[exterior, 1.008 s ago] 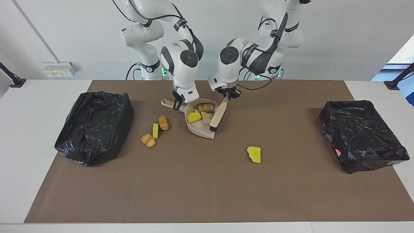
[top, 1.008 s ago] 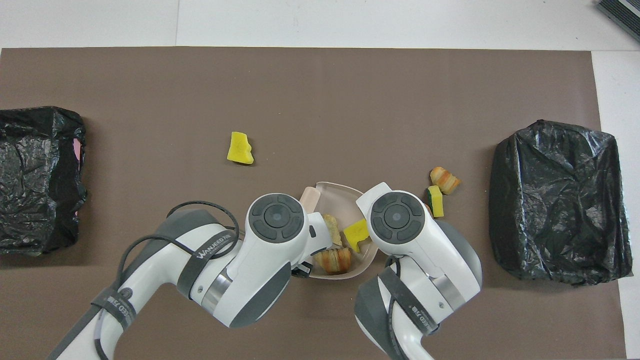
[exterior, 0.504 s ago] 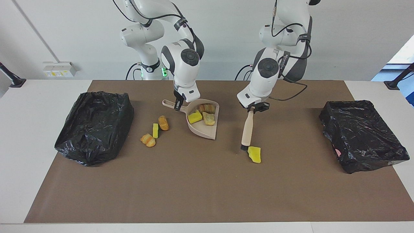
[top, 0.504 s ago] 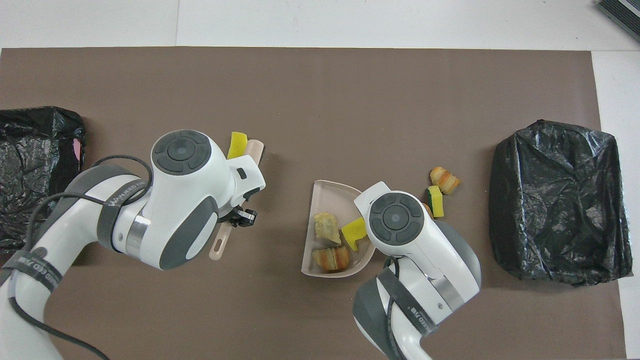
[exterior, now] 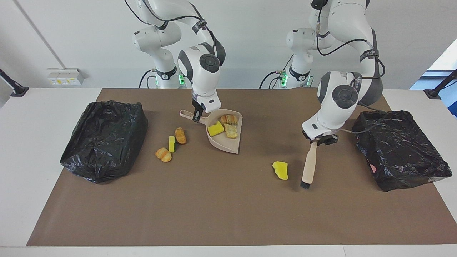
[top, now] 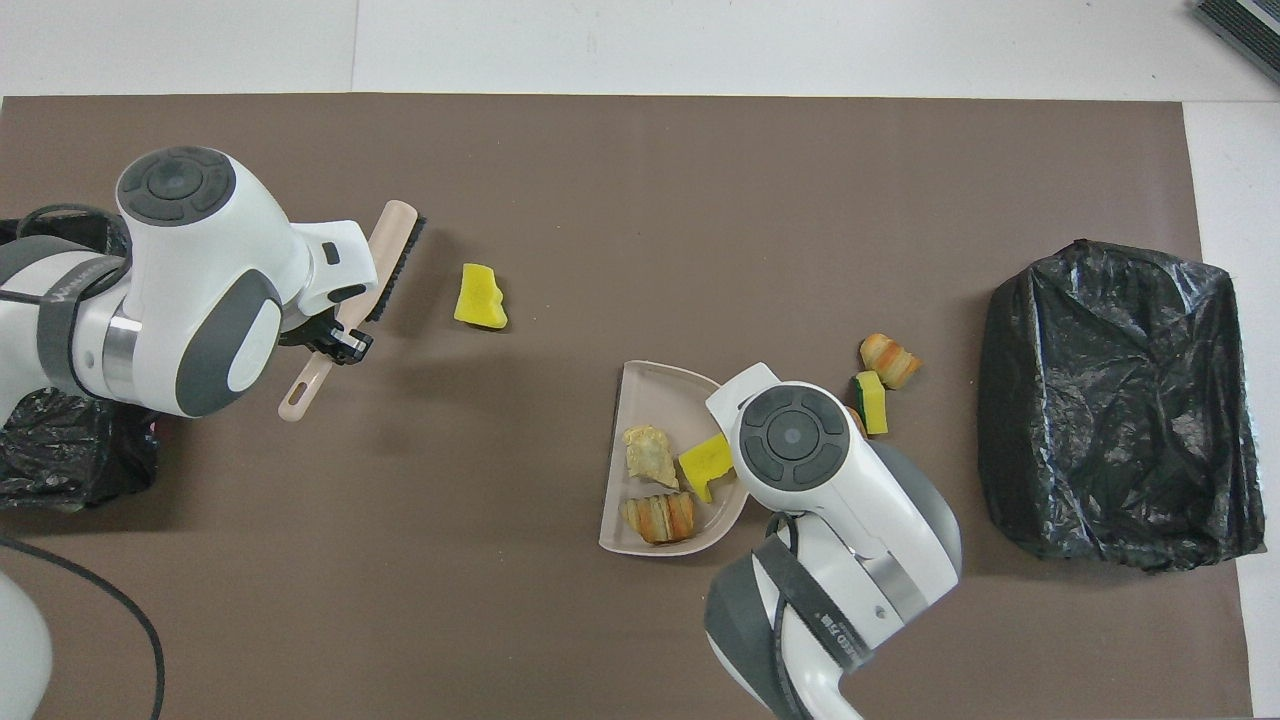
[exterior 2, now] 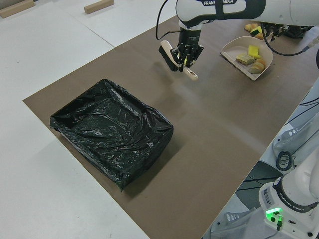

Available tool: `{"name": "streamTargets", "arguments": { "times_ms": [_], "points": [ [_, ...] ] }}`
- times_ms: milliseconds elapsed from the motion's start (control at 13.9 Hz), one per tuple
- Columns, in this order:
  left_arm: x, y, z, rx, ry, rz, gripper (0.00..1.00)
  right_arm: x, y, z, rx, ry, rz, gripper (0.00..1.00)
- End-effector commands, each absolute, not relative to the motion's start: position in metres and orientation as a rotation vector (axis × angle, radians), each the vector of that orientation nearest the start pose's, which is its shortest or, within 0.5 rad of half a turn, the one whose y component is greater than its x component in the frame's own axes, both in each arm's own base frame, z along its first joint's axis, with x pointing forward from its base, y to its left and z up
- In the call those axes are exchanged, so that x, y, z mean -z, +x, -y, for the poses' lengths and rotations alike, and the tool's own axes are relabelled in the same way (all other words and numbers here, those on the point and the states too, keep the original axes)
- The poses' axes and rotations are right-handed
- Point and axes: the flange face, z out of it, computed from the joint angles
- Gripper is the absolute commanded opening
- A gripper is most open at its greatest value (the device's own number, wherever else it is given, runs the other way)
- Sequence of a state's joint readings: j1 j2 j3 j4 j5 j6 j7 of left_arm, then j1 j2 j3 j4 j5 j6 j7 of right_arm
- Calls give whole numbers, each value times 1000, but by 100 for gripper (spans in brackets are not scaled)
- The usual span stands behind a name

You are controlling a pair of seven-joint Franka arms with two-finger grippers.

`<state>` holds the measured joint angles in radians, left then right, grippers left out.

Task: Sweep and dump trash in bin
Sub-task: 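Move the brush with the left gripper to the far yellow sponge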

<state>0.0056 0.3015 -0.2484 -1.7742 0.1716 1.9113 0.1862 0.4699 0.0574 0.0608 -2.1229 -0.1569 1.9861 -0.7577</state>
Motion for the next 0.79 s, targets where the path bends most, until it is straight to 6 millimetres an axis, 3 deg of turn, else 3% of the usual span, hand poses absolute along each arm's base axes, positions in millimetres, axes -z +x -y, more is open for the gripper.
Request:
{"name": "streamTargets", "arguments": {
  "times_ms": [0,216,360,720],
  "points": [
    [-372,625,128,-225,-2916,-878,0,-372,460,-260,-304,-2468,2055,0],
    [-363,617,139,-263,-2880,-1005,0,-370,459,-259,-311,-2470,2050,0],
    [-355,601,153,-313,-2860,-1059,0,-369,458,-258,-319,-2471,2048,0],
    [-344,537,213,-441,-2848,-1201,0,-363,450,-246,-365,-2488,2013,0]
  ]
}}
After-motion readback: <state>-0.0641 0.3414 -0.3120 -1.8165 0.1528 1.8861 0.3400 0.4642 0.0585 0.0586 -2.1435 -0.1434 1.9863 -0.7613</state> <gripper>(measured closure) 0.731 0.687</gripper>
